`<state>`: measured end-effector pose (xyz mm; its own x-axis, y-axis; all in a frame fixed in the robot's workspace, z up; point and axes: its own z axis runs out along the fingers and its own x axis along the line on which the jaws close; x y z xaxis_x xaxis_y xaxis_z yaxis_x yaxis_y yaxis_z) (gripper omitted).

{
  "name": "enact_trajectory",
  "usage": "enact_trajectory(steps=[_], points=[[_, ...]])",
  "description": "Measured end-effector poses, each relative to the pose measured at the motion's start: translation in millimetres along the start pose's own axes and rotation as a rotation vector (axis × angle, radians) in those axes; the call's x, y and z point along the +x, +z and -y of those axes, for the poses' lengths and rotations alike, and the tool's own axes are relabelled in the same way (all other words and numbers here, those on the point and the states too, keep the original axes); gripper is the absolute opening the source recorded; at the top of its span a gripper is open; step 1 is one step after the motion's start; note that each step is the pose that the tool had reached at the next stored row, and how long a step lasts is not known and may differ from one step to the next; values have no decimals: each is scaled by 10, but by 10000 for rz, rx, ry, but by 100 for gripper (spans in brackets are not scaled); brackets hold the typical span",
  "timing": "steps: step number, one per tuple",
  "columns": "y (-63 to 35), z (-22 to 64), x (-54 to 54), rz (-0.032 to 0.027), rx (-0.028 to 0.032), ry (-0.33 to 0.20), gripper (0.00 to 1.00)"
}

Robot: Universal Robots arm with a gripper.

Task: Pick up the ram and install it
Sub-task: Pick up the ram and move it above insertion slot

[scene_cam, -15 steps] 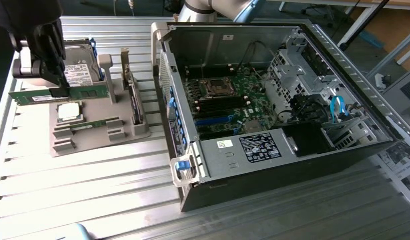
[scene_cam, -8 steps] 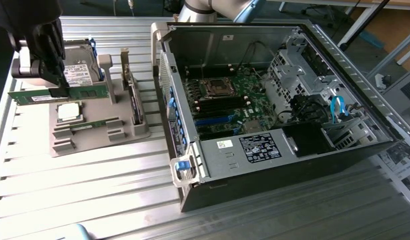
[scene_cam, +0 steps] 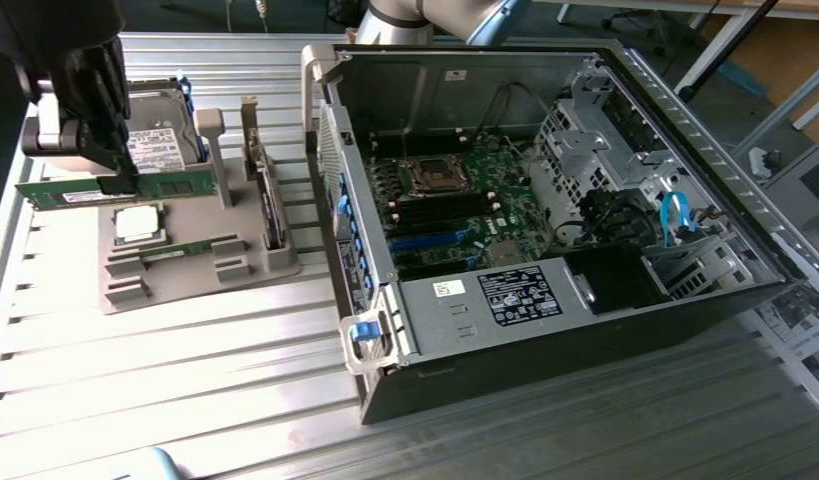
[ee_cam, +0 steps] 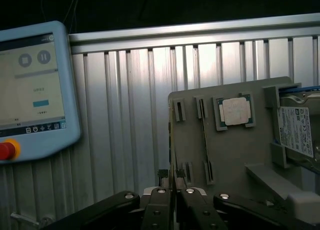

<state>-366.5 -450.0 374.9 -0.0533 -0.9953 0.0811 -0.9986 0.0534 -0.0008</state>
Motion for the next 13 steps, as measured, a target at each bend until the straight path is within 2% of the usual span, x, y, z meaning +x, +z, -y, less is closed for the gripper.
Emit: enact_trajectory(steps=[13], points=[[-44, 1, 8, -5, -2, 35, 14]])
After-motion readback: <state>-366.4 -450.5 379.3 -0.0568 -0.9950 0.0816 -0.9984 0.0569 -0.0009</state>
